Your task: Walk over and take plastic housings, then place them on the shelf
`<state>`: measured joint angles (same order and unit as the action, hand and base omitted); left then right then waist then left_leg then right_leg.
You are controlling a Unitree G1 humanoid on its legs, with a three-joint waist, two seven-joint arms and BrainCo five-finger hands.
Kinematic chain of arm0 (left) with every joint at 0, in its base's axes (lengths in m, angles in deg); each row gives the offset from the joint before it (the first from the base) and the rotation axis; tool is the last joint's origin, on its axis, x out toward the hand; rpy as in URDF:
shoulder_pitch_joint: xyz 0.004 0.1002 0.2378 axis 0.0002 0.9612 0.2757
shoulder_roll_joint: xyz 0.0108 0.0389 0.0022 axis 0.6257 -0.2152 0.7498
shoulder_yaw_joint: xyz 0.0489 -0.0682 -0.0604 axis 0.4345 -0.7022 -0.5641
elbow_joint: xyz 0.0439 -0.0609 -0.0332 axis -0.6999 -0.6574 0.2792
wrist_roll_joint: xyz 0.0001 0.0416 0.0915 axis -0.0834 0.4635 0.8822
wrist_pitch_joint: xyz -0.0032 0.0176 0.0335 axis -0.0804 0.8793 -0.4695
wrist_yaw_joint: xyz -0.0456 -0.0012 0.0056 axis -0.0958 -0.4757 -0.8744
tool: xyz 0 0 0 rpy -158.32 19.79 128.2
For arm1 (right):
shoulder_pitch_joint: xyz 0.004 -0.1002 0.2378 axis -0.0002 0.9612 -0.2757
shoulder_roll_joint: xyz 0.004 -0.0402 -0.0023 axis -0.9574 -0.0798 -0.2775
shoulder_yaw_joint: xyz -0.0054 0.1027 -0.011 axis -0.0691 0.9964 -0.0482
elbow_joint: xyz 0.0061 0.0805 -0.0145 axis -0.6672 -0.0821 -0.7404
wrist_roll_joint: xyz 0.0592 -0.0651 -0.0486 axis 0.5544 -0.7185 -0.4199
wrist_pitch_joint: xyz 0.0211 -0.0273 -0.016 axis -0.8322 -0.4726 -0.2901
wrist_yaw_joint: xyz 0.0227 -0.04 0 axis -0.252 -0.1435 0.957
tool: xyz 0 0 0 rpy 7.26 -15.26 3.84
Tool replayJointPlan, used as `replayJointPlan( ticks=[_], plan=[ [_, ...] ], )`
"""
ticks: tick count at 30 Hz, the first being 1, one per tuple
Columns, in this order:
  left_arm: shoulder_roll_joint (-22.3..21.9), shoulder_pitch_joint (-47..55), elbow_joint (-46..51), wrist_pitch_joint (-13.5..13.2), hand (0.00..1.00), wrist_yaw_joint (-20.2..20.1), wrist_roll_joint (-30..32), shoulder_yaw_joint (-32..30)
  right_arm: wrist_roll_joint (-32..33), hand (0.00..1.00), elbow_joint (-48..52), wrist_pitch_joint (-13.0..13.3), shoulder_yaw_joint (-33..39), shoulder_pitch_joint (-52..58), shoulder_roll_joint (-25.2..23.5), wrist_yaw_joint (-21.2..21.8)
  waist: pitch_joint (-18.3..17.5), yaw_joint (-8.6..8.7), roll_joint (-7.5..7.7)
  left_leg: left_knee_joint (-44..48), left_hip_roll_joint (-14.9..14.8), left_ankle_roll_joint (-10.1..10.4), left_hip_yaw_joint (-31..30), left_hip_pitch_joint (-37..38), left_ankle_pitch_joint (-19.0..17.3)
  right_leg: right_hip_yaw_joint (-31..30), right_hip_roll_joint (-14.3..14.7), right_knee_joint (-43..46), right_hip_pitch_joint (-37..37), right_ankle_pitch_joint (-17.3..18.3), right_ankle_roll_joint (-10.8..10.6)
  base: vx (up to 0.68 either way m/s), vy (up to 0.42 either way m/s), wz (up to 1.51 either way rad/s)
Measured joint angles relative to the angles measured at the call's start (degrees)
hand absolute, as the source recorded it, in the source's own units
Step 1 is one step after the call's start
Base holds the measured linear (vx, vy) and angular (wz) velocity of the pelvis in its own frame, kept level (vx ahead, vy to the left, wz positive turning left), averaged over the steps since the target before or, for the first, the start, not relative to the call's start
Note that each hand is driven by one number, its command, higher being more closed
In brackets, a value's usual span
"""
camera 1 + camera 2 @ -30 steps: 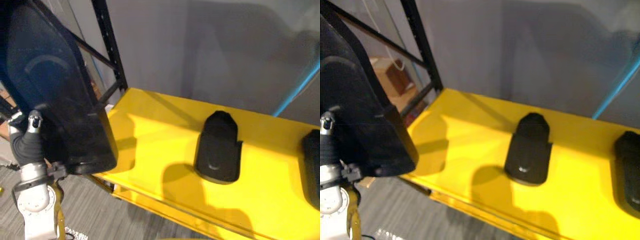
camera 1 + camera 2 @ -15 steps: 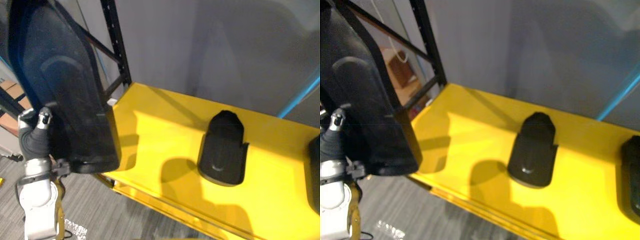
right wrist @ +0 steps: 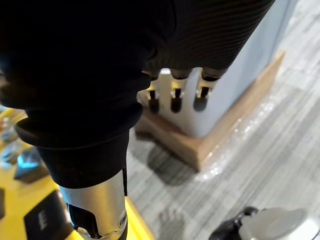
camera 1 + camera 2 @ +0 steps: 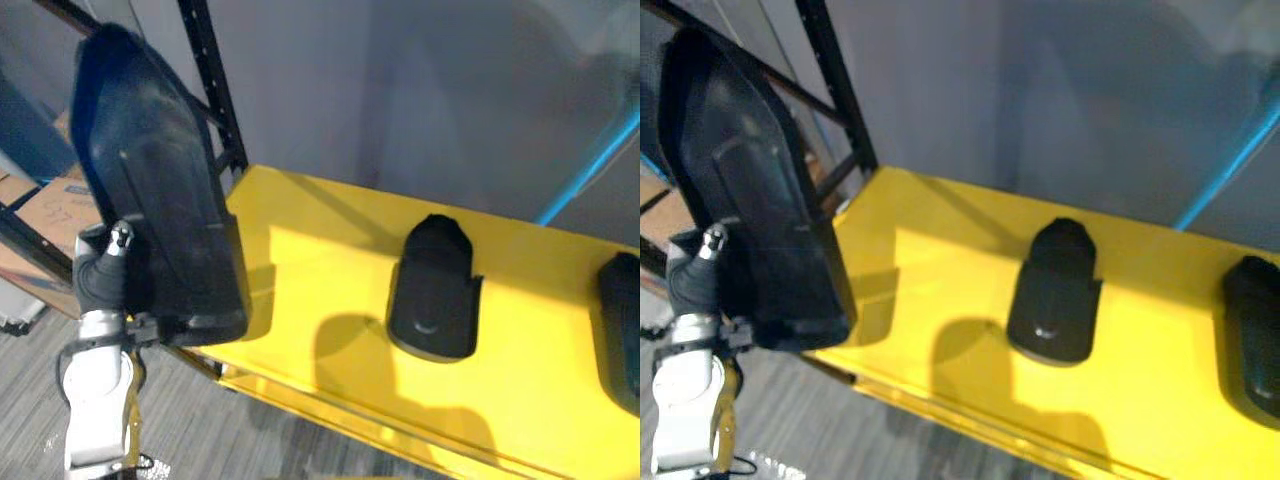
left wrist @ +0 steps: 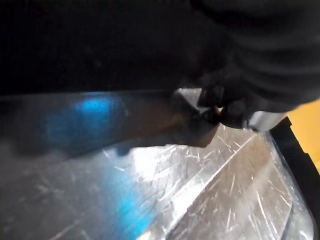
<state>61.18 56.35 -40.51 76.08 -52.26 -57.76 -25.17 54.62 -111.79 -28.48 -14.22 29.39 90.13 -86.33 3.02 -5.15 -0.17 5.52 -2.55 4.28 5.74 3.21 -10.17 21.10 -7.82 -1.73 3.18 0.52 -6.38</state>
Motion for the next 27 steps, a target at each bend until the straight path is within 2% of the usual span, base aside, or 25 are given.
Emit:
replayJointPlan(
  ticks=[8,27],
  plan=[
    [1.3,1.8,-6.8,-3.8,1.00,-0.2,2.6,-2.0,-1.5,0.00,0.1,0.0,-0.8,0.0,-0.4,-0.2,0.0,-0.02,0.08,0.1,0.0,-0.1,2.9,1.8,-0.1,-3.9,0.1,0.0,0.0,-0.7,0.2,-0.02,0.003,-0.24],
    [1.3,4.1,-6.4,-4.1,1.00,-3.0,2.7,1.1,-1.2,0.00,-0.1,-2.6,-0.9,-1.6,-0.5,-2.8,-0.2,-0.37,-0.79,-0.9,-0.3,-1.0,2.8,1.7,-0.9,-4.0,0.8,-1.0,-0.1,-2.9,0.3,-0.04,0.003,0.00]
  ],
)
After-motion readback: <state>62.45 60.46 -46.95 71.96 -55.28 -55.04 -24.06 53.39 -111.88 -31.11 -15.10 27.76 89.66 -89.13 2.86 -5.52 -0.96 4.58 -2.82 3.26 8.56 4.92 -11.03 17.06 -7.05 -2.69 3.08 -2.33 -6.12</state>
